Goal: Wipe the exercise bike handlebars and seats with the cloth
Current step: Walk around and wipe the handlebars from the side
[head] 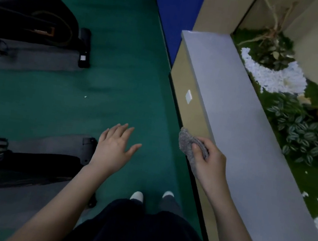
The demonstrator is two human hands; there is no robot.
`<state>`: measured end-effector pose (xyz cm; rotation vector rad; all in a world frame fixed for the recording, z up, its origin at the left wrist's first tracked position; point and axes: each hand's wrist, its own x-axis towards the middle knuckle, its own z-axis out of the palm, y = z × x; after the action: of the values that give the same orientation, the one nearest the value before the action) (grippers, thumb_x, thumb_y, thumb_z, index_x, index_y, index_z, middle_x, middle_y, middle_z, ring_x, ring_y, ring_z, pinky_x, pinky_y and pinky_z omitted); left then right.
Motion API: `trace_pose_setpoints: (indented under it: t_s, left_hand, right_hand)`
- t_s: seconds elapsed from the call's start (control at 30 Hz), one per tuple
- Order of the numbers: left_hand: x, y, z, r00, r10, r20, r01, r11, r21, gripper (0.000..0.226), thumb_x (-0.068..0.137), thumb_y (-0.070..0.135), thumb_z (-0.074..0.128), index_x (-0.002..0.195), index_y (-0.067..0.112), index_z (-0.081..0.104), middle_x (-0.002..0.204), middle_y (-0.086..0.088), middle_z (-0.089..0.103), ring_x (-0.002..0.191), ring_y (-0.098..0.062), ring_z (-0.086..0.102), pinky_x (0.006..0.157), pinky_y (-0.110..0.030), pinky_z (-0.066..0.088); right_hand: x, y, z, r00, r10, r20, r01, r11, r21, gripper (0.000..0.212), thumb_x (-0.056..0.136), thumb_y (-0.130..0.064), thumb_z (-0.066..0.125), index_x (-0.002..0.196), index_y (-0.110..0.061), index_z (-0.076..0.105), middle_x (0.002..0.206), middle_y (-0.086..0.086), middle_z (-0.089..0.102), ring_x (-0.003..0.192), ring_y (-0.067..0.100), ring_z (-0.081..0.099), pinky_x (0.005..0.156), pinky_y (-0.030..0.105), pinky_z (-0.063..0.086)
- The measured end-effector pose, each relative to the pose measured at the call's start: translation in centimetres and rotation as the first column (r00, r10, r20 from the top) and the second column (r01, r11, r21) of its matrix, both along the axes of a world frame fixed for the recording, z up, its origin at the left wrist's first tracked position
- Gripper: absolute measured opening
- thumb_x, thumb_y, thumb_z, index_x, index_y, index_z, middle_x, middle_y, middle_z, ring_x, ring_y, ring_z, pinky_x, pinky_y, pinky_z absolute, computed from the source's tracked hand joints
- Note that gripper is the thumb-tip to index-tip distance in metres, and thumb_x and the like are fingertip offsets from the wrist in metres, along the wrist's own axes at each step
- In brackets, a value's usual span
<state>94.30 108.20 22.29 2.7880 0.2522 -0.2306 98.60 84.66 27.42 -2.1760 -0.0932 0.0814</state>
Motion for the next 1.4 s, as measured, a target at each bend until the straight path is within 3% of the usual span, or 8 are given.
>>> trace_pose_setpoints:
  t_s: [0.13,0.23,0.37,0.53,0.6,0.87,1.03,1.4]
  left_hand:
    - [1.4,2.1,0.3,0.991,0.136,0.002,-0.136,0.991,0.008,0.063,0.094,0.055,0.038,0.146,0.020,0.032,0.154,-0.001,0.028,0.144,-0.019,0.019,0.115,-0.037,0.013]
    - [2.9,3.1,0.3,0.972,0.234,-0.002,-0.234,0.972,0.020,0.064,0.094,0.057,0.038,0.146,0.021,0.031,0.154,0.000,0.028,0.144,-0.019,0.018,0.115,-0.037,0.012]
    - [6.7,3.6,-0.1,0.933,0.361,-0.010,-0.360,0.932,0.038,0.064,0.093,0.058,0.037,0.146,0.022,0.032,0.154,0.000,0.029,0.144,-0.019,0.018,0.115,-0.037,0.013]
    - [13.8,2.8,0.2,0.892,0.452,-0.011,-0.452,0.891,0.043,0.064,0.093,0.058,0.037,0.146,0.023,0.032,0.155,0.000,0.028,0.144,-0.018,0.018,0.116,-0.037,0.012]
    - [16.8,2.5,0.5,0.885,0.465,0.001,-0.464,0.885,0.037,0.063,0.093,0.058,0.037,0.146,0.023,0.031,0.155,0.000,0.028,0.144,-0.018,0.017,0.116,-0.036,0.010]
    - [24.0,3.0,0.7,0.818,0.575,-0.011,-0.574,0.818,0.044,0.064,0.093,0.058,0.037,0.146,0.023,0.031,0.156,0.000,0.024,0.145,-0.018,0.014,0.116,-0.036,0.009]
    - [26.3,6.4,0.4,0.751,0.660,-0.021,-0.658,0.750,0.063,0.064,0.092,0.058,0.039,0.145,0.023,0.034,0.156,-0.001,0.024,0.145,-0.019,0.014,0.116,-0.037,0.009]
    - [35.0,21.9,-1.2,0.639,0.769,-0.017,-0.769,0.639,-0.021,0.064,0.093,0.055,0.041,0.146,0.019,0.034,0.156,-0.004,0.025,0.145,-0.021,0.016,0.116,-0.039,0.012]
  right_hand:
    - [4.4,3.4,-0.2,0.984,0.175,-0.020,-0.176,0.984,-0.031,0.019,0.093,-0.010,0.055,0.110,-0.012,0.065,0.098,-0.006,0.065,0.087,0.001,0.058,0.072,0.002,0.040]
    - [8.0,5.7,-0.5,0.958,0.285,-0.026,-0.286,0.958,-0.035,0.019,0.093,-0.012,0.055,0.110,-0.014,0.065,0.100,-0.006,0.066,0.091,0.006,0.060,0.078,0.017,0.046]
    - [14.0,7.6,-1.2,0.920,0.391,-0.013,-0.391,0.920,-0.016,0.018,0.092,-0.010,0.057,0.106,-0.015,0.066,0.098,-0.006,0.066,0.090,0.007,0.060,0.076,0.014,0.044]
    - [23.6,7.5,-0.9,0.906,0.421,-0.032,-0.421,0.907,0.008,0.018,0.092,-0.011,0.056,0.106,-0.018,0.066,0.094,-0.013,0.063,0.086,-0.003,0.057,0.075,0.015,0.044]
    - [27.4,7.0,-0.8,0.913,0.406,-0.033,-0.406,0.914,0.023,0.017,0.093,-0.012,0.056,0.104,-0.020,0.065,0.091,-0.018,0.062,0.084,-0.009,0.056,0.071,0.008,0.042]
    - [38.0,8.4,-1.2,0.911,0.411,-0.031,-0.411,0.912,0.024,0.015,0.092,-0.011,0.056,0.098,-0.021,0.064,0.084,-0.018,0.061,0.078,-0.012,0.055,0.063,0.000,0.038]
    - [41.7,13.9,-1.7,0.859,0.509,-0.055,-0.509,0.861,0.018,0.015,0.092,-0.011,0.056,0.103,-0.015,0.066,0.092,-0.008,0.065,0.087,0.010,0.060,0.076,0.026,0.045]
    - [51.2,30.6,-0.6,0.770,0.638,0.014,-0.636,0.769,-0.055,0.018,0.093,-0.013,0.056,0.107,-0.011,0.067,0.099,-0.001,0.068,0.090,0.014,0.062,0.079,0.030,0.050]
